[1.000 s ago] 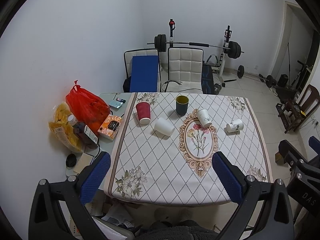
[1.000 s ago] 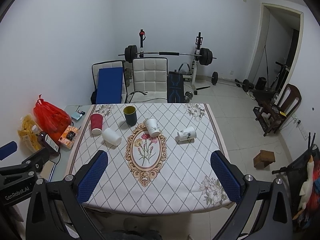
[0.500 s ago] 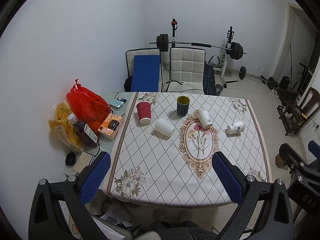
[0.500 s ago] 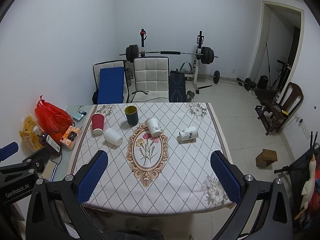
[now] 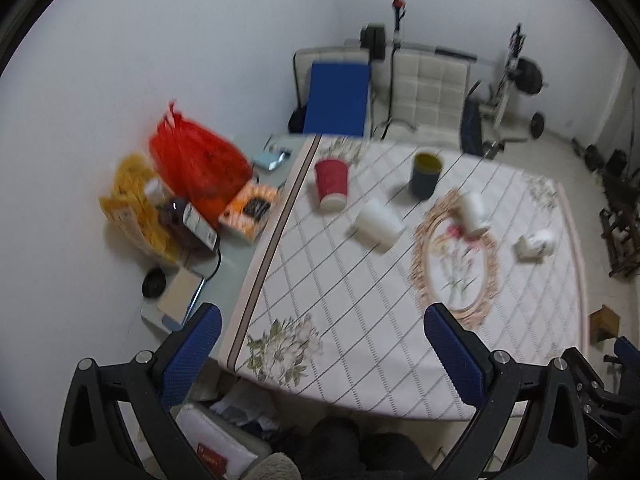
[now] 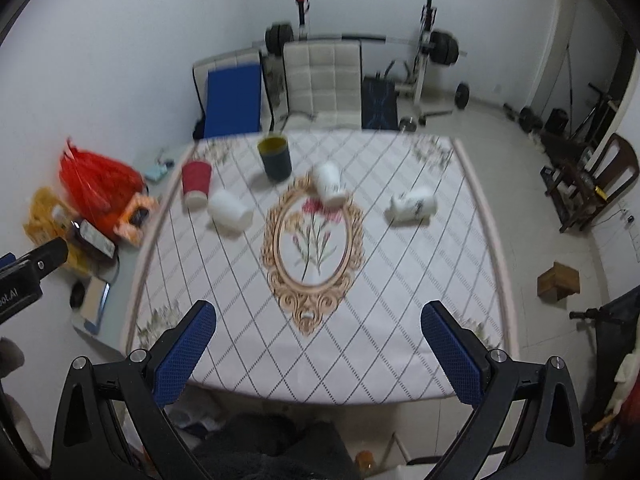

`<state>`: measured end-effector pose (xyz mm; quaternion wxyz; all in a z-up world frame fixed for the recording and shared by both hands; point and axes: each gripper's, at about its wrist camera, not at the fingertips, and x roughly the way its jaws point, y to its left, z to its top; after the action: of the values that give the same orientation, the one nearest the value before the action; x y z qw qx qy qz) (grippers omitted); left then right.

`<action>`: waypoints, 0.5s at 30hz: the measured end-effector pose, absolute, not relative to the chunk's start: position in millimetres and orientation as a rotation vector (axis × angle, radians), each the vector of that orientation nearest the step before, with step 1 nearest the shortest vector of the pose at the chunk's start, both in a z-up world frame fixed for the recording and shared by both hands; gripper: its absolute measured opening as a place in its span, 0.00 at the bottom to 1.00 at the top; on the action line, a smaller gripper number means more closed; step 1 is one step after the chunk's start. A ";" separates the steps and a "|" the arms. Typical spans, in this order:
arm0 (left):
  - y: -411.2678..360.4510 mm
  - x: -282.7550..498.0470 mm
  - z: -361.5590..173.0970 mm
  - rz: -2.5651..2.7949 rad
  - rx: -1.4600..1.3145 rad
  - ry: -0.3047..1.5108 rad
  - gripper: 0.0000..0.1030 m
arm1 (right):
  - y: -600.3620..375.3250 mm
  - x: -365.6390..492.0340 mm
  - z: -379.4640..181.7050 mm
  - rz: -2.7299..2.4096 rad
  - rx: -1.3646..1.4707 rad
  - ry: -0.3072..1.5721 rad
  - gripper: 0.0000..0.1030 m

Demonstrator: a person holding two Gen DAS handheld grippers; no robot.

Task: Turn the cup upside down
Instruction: 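Move the left tool toward the upright red ribbed cup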

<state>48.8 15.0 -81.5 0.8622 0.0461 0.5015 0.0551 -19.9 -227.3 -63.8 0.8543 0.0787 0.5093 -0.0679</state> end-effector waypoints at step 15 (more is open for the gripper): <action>72.6 180.6 -221.3 0.082 0.159 1.354 1.00 | -160.2 100.1 -249.2 -0.180 0.200 1.409 1.00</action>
<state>180.6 72.6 -221.3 0.7759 0.0735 0.6254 0.0379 100.1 -160.2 -249.2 0.7538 0.0915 0.6455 -0.0823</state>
